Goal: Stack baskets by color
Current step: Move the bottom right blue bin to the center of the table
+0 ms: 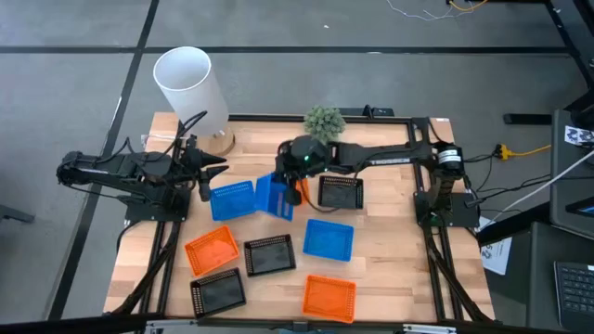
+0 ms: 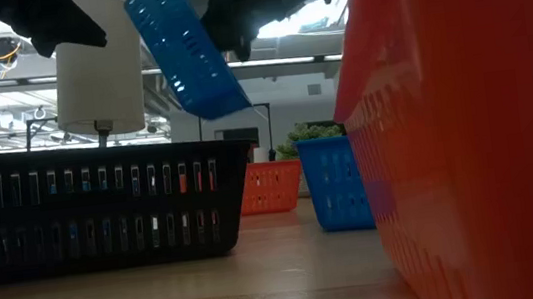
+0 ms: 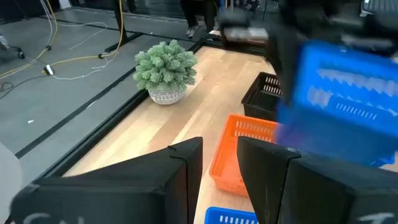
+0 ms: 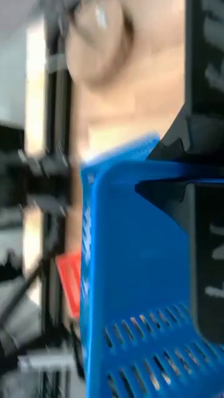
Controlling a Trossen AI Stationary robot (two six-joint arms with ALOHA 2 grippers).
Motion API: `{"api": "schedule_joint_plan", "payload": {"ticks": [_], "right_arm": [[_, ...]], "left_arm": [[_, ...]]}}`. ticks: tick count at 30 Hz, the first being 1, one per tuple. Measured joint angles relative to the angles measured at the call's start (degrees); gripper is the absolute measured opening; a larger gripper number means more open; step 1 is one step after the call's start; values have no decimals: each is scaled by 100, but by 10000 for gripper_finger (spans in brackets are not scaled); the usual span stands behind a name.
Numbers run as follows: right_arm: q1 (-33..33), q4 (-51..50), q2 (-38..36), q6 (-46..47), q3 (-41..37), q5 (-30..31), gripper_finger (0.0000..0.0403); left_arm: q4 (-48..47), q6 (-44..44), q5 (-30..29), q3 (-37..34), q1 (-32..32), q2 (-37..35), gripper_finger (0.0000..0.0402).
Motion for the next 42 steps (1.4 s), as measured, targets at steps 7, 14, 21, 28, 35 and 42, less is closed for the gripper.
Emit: {"api": "schedule_joint_plan", "payload": {"ticks": [7, 14, 21, 28, 35, 42], "right_arm": [[608, 31, 83, -309, 2, 427, 0], [893, 192, 293, -614, 9, 1473, 0], [1204, 422, 553, -492, 2, 2024, 0], [1471, 284, 537, -12, 4, 1485, 0], [1678, 156, 529, 68, 4, 1235, 0], [1400, -397, 579, 62, 9, 1594, 0]], "left_arm": [[-88, -117, 1, 0, 0, 4, 92], [-83, -139, 1, 0, 0, 4, 92], [-81, -146, 3, 0, 0, 7, 92], [-81, -145, 3, 0, 0, 7, 92], [-81, -152, 5, 0, 0, 17, 92], [-79, -158, 5, 0, -2, 17, 92]]}}
